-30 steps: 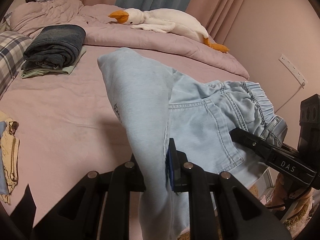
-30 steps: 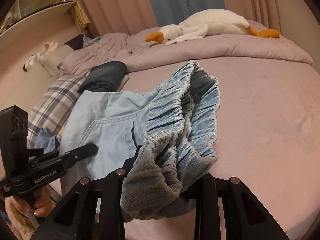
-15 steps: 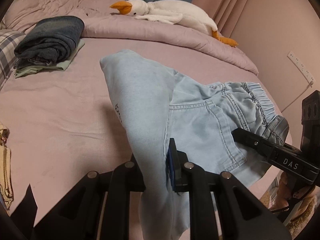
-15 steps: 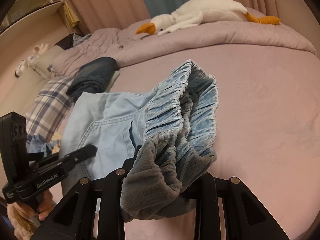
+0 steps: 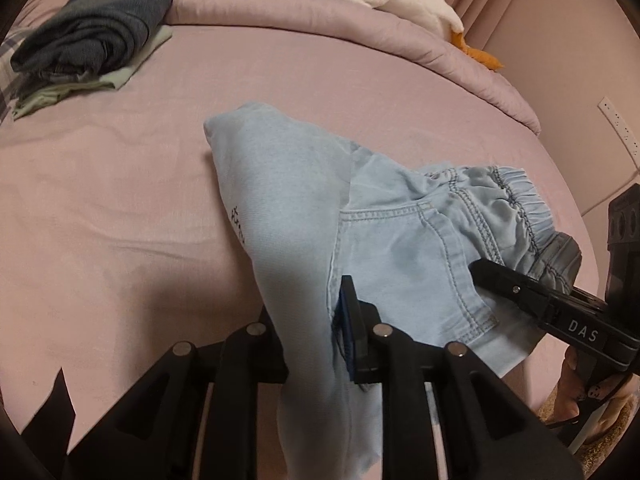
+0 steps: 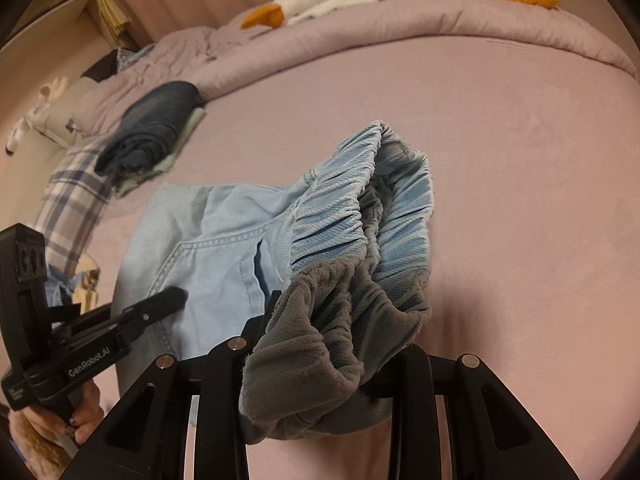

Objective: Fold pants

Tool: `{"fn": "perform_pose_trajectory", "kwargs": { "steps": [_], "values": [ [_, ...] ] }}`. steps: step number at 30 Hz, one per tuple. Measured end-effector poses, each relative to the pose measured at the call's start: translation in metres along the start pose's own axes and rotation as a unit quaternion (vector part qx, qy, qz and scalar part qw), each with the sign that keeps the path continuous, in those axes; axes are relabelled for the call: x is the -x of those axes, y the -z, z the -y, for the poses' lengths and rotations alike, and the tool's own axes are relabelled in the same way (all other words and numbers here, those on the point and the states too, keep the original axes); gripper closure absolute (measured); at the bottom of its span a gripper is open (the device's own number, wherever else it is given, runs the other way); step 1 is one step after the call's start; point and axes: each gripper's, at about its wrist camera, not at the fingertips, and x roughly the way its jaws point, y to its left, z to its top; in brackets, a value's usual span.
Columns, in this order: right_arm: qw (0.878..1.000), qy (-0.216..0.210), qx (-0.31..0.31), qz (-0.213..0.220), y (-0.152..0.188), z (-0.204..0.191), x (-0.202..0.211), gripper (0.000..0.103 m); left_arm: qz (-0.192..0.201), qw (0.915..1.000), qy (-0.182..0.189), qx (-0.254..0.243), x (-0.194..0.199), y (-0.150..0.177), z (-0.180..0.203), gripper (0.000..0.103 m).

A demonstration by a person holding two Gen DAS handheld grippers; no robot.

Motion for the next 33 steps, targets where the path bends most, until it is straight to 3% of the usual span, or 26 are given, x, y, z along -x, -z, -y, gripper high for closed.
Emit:
{"fn": "perform_pose_trajectory", "kwargs": {
  "steps": [8,13,14,18,21,23,27,31,33],
  "values": [
    [1.0,-0.007,-0.016,-0.012,0.002,0.011,-0.007,0.071,-0.008,0.9998,0.009,0.018,-0.006,0.002,-0.01,0.073],
    [0.999,-0.006,-0.03,-0.023,0.004,0.019,-0.013,0.065,-0.013,0.9996,-0.002,0.027,-0.009,0.003,-0.015,0.057],
    [0.999,-0.008,-0.034,-0.024,0.004,0.021,-0.013,0.063,-0.011,0.9996,-0.006,0.025,-0.009,0.004,-0.014,0.055],
    [0.999,0.012,-0.034,-0.016,0.008,0.024,-0.007,0.045,-0.003,0.9992,-0.036,0.014,-0.004,0.012,-0.014,0.032],
    [0.999,0.025,-0.046,-0.016,0.011,0.027,-0.001,0.04,0.0,0.9975,-0.069,0.012,0.003,0.02,-0.015,0.015],
    [0.998,0.043,-0.05,-0.013,0.012,0.027,0.005,0.031,-0.003,0.9966,-0.077,0.027,0.012,0.024,-0.017,0.014],
    [0.994,0.104,-0.016,0.021,0.015,0.012,0.04,0.027,0.003,0.9967,-0.077,0.024,0.038,0.03,-0.007,0.012],
    [0.991,0.107,0.021,0.082,0.017,-0.007,0.087,0.019,0.042,0.9953,-0.088,0.0,0.073,0.032,0.015,0.001],
    [0.988,0.112,0.029,0.104,0.019,-0.015,0.106,0.015,0.066,0.994,-0.087,-0.008,0.091,0.032,0.024,0.001]
  ]
}}
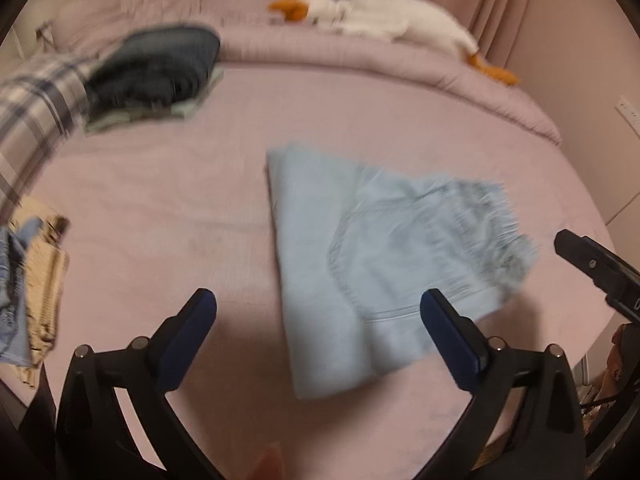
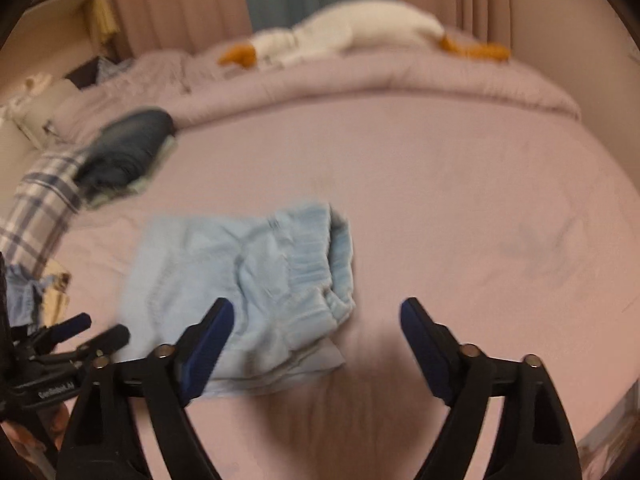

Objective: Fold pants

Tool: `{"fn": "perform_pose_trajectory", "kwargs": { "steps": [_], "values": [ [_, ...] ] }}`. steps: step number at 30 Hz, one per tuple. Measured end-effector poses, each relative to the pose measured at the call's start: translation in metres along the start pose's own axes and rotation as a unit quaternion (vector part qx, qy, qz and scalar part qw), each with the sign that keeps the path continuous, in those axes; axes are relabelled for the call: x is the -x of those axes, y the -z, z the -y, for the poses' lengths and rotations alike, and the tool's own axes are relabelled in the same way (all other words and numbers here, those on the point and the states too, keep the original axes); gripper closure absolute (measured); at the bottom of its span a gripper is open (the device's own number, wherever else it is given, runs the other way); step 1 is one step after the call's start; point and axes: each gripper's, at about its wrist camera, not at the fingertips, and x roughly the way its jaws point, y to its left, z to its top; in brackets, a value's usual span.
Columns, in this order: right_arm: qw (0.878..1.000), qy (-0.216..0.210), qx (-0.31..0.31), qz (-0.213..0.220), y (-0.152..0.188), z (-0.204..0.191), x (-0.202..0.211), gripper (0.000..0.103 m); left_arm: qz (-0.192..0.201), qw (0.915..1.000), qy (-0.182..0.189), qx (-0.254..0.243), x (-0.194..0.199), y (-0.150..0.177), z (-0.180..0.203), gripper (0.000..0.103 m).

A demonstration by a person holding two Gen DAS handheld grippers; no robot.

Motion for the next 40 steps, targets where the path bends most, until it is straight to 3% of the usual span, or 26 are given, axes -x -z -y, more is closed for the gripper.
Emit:
{"fn": "perform_pose_trajectory", "kwargs": {
  "steps": [4,9,25,40],
  "values": [
    [0.999,-0.006,0.013,0.047,-0.002,-0.006,0.041,0.015,0.048,0.9987,0.004,-0.017,0.041,-0.003,0.014,0.001],
    [0.998,-0.02,0.005,0.065,0.001,-0.006,0.062,0.013,0.075,0.9969,-0.009,-0.021,0.066,0.0,0.025,0.001],
    [0.999,-0.018,0.015,0.048,0.016,-0.023,0.065,0.013,0.045,0.9984,-0.034,0.001,0.081,0.025,0.016,0.001],
    [0.999,-0.006,0.024,0.046,0.02,-0.03,0.067,0.013,0.049,0.9983,-0.032,-0.007,0.084,0.032,0.027,0.001]
  ]
}}
